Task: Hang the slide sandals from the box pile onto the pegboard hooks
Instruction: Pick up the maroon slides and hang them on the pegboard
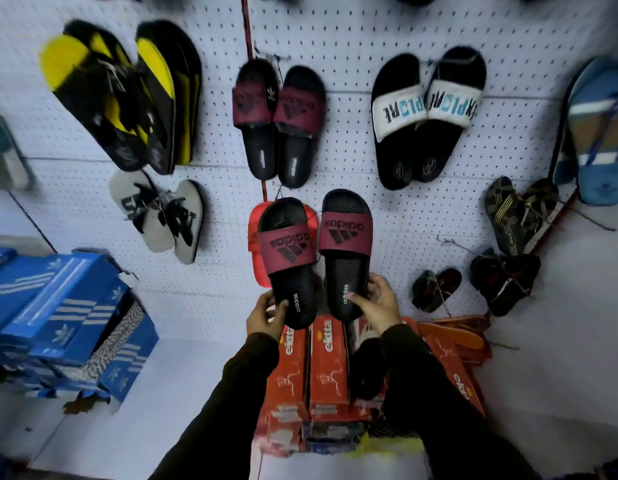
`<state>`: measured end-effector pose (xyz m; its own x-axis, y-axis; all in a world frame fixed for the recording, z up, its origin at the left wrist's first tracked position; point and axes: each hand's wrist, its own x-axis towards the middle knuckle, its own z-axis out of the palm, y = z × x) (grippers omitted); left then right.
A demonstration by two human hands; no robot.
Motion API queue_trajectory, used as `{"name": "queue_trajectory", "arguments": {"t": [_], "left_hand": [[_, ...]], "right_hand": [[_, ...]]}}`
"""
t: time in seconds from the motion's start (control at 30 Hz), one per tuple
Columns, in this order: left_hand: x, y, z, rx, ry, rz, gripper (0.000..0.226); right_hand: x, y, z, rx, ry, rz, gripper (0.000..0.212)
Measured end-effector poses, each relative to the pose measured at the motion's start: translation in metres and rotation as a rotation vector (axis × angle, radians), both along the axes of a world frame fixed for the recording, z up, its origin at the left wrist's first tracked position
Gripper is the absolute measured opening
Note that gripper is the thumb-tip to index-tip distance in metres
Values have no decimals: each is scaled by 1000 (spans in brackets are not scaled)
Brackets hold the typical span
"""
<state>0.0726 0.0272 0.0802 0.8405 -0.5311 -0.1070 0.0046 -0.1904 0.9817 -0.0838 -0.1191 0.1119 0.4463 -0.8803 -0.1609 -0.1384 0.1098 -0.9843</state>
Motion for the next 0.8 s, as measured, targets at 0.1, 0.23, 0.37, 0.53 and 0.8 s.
{"name": "queue_trajectory", "arguments": {"t": [0.1,0.23,0.37,0.53,0.8], "left_hand": [[18,-9,38,-86,-88,19,39],[38,-19,87,-210,-123,59,37],[59,-23,134,-275,-242,88,37],[88,-26,186,-365,-333,93,37],[146,-36,228,-357,-289,135,44]], "right_hand": [[14,-7,40,-70,-76,9,51],[33,-13,91,-140,-187,25,51],[54,-16,134,-199,-294,39,50],[82,-22,182,-253,-379,41,54],[130,-35,215,-308,-318,51,55]]}}
